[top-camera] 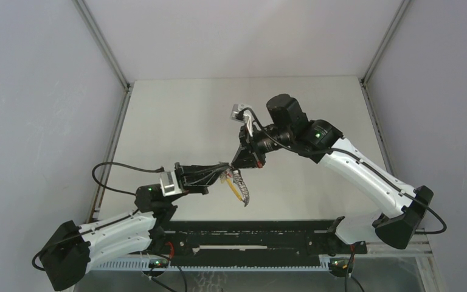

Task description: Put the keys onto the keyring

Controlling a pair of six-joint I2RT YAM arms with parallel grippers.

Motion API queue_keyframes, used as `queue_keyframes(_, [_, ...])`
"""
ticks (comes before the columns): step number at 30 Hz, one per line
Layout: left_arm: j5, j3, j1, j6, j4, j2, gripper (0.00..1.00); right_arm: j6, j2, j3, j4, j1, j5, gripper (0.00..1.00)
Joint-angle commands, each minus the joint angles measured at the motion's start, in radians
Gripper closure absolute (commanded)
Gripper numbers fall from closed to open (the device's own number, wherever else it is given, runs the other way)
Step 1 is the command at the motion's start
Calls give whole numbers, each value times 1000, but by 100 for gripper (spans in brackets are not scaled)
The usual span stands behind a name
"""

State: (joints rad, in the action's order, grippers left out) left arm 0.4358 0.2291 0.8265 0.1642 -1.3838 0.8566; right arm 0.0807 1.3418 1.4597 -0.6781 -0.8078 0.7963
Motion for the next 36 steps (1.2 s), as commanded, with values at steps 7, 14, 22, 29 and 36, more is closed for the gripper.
queue_keyframes(7, [-78, -17, 13, -43, -64, 0, 100, -52, -18, 46, -72, -65, -140, 100])
queue_keyframes(14, [-78, -26, 13, -41, -63, -4, 100, -70, -131, -49, 27, -16, -171, 87])
queue_keyframes(22, [-76, -24, 13, -42, -64, -7, 100, -78, -288, -221, 228, 74, -43, 65])
queue_keyframes(29, [-68, -17, 13, -27, -63, -12, 100, -96, -301, -329, 455, 78, 20, 63])
queue_keyframes(36, [-62, -13, 13, -20, -63, -16, 100, -113, -253, -354, 559, 72, 72, 63])
